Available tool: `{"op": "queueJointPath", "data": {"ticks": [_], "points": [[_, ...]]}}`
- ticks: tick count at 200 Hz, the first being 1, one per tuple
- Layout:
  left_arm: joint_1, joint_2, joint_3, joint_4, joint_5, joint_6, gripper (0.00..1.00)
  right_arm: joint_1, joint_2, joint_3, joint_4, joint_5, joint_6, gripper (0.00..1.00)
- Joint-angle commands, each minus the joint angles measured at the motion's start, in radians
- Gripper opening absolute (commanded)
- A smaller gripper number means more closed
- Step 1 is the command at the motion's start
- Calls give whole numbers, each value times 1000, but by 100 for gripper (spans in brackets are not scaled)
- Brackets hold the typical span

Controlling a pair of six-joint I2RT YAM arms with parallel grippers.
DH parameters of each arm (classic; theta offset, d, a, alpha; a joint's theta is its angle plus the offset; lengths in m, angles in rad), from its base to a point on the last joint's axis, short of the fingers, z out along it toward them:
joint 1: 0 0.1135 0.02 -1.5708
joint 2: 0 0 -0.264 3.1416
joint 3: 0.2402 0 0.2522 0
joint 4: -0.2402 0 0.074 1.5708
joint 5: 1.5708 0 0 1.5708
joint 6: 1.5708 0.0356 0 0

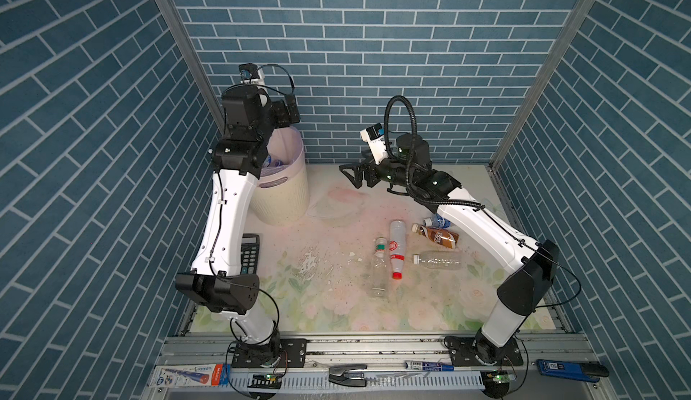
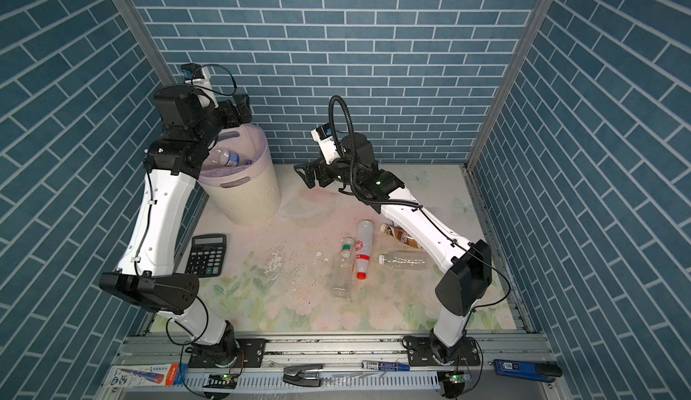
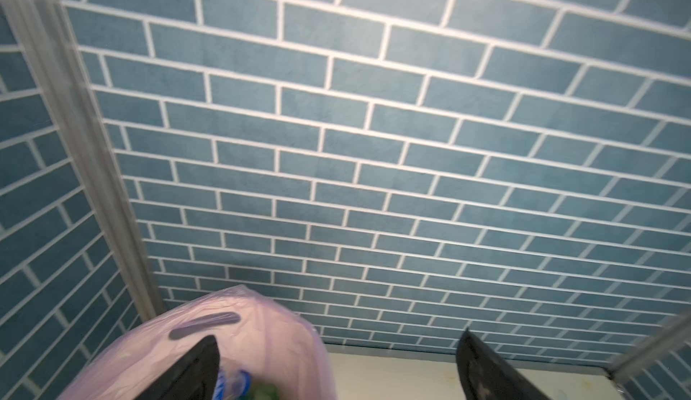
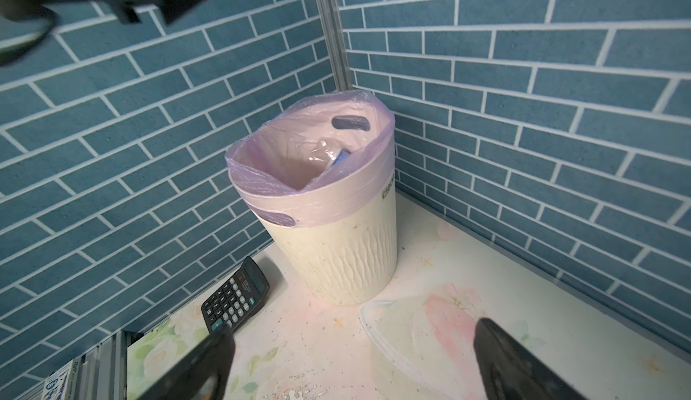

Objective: Throw the plastic bottles in the bin
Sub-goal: 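Bring left arm back while right gripper lowers to the red-labeled clear bottle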

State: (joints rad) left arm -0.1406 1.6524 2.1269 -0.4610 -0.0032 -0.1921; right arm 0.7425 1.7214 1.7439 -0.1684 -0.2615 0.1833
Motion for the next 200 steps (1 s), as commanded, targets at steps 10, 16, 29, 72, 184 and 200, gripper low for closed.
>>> {"op": "queueJointPath", "data": {"ticks": [10,16,29,72,184,200], "points": [[-88,-18,-63,-17,30,-32,99,-46,-91,-96,-17,117,59,99],[-108,-22,-79,-22,34,-37,99,-57,-104,-120,-21,130,67,99],[-152,-26,-116,-33,46,-46,99,-84,-132,-165,-32,154,91,99],[-280,-18,-268,-57,103,-115,99,-169,-211,-301,-118,209,146,99],[-342,-60,-770,243,254,-455,99,-174,-187,-594,-256,248,253,97],[-341,-63,-789,246,260,-458,99,-167,-159,-605,-247,226,263,94]]}}
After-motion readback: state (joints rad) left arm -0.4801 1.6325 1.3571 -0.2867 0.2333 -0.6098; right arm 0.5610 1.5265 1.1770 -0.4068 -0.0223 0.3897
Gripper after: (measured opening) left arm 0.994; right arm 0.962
